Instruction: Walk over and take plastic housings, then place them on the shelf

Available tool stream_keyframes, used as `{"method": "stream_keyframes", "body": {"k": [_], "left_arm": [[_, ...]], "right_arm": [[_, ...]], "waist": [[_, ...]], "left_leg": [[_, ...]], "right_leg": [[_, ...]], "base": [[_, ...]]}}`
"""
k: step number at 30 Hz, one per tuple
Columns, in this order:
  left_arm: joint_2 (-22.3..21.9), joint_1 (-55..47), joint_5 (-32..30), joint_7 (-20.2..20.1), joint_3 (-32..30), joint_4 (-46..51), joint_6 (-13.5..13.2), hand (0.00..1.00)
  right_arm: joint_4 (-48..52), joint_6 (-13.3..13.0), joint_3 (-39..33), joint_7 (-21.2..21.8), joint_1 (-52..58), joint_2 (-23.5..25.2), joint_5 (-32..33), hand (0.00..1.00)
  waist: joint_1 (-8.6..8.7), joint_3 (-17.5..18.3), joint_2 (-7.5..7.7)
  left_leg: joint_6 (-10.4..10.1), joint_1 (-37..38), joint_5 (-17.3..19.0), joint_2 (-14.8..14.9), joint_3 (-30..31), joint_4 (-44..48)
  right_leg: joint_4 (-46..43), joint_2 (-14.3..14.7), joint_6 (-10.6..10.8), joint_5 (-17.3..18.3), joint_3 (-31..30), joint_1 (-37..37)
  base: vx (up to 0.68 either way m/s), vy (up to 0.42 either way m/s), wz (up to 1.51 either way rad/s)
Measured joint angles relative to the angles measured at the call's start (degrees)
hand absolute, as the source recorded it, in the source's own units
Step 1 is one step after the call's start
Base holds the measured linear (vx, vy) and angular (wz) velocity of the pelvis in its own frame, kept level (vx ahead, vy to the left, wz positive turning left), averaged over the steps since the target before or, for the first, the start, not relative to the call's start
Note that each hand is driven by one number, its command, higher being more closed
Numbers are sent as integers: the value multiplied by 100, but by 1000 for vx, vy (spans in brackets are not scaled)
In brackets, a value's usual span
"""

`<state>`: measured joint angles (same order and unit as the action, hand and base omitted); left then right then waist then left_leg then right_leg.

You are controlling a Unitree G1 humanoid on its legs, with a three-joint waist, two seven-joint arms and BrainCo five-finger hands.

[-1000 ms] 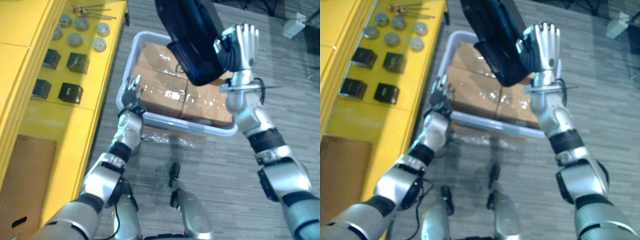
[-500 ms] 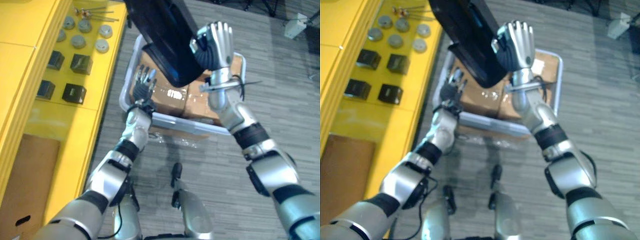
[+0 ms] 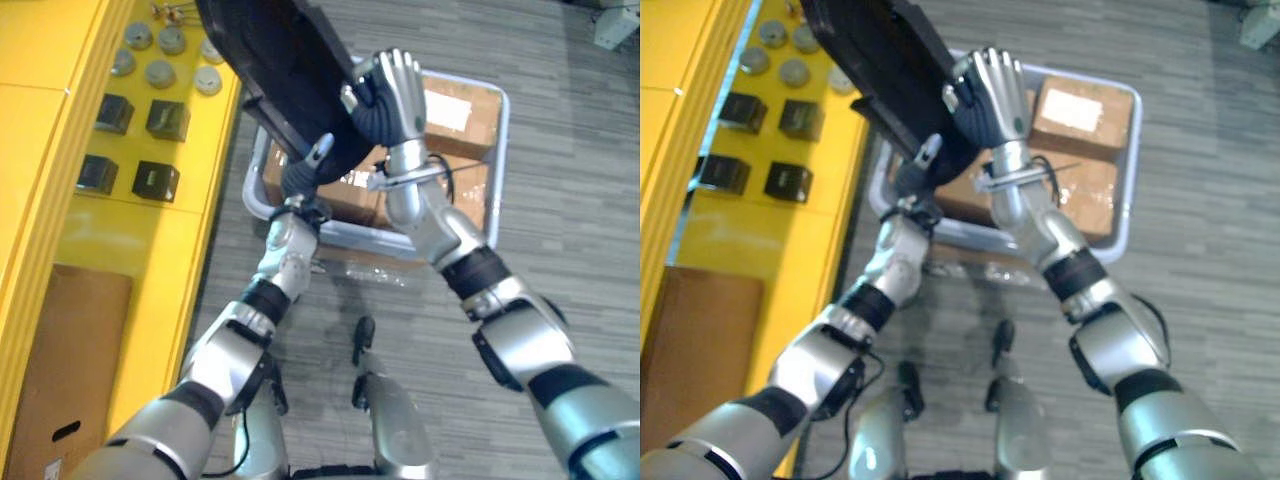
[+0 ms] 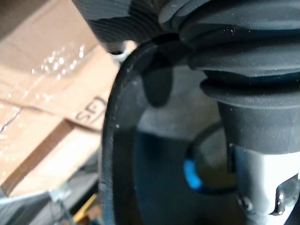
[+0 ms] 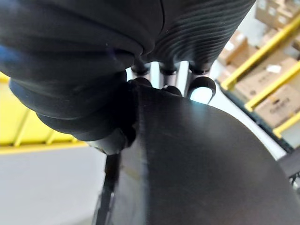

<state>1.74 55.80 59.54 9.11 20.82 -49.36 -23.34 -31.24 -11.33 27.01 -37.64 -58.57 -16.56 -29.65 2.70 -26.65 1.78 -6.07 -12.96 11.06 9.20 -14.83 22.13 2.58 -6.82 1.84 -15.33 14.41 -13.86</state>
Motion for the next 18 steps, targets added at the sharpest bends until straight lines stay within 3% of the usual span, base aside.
{"method": "stream_keyframes", "body": {"k": [4, 11, 18], "left_arm": [[8, -361, -148, 208, -36, 323, -57, 100], [59, -812, -207, 146, -224, 482, -291, 100], [123, -1529, 70, -837, -180, 482, -291, 100]], "right_arm": [[880, 0, -110, 147, 807, 120, 334, 100], [1889, -28, -116, 263, 2154, 167, 636, 100], [1958, -280, -34, 259, 2807, 269, 632, 100]], "waist": [[23, 0, 0], [154, 13, -22], [207, 162, -57]], "left_leg": [[3, 39, 2, -7, -5, -10], [3, 333, 3, -38, -107, -171], [-5, 749, -3, -34, -174, -401]], "right_leg": [[6, -2, 2, -2, -14, 26], [193, -2, 12, -14, -53, 281], [198, 10, 3, -12, -66, 567]], "base": [[-39, 70, -2], [-24, 61, -7], [12, 61, -4]]}}
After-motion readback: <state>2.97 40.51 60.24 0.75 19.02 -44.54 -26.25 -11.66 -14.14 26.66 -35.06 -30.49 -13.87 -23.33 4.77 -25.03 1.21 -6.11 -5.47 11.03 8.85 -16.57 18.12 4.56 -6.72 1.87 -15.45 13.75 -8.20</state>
